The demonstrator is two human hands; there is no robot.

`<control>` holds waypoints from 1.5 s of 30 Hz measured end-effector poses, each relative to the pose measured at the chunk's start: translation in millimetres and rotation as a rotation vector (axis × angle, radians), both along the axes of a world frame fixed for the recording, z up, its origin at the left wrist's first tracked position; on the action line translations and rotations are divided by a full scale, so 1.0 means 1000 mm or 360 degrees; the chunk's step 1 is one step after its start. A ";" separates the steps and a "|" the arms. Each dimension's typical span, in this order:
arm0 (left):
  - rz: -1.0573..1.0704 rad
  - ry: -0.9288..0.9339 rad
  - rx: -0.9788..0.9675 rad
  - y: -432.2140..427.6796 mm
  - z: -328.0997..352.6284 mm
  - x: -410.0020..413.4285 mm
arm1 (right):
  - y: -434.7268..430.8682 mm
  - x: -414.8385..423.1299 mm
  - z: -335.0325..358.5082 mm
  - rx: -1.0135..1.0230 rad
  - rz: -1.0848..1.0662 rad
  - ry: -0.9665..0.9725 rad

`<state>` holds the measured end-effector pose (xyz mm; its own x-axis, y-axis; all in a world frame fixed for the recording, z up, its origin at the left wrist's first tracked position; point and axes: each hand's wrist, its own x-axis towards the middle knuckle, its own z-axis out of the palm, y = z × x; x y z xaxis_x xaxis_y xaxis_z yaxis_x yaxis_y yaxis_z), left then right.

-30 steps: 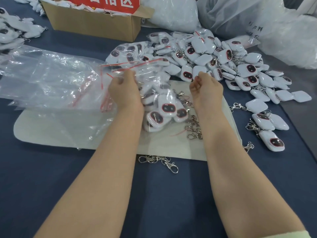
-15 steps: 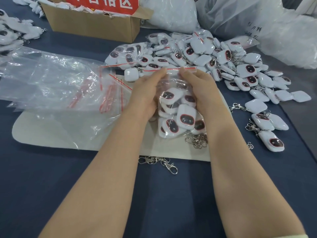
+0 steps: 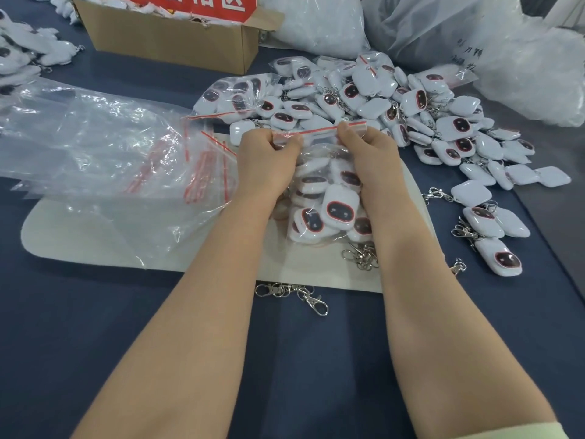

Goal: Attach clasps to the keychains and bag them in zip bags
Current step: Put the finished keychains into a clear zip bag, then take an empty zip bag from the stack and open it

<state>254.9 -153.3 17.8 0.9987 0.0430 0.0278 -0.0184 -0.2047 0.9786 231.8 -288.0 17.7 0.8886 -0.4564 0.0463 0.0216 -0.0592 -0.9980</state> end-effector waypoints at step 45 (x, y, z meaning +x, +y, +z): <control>0.0380 0.0059 -0.0112 0.004 0.013 0.022 | 0.063 0.046 0.014 -0.0931 0.0049 0.0136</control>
<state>277.1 -149.1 31.2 0.9602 0.2785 -0.0201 0.0585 -0.1304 0.9897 277.7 -224.9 32.2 0.9126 -0.3506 0.2104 -0.0468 -0.6008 -0.7981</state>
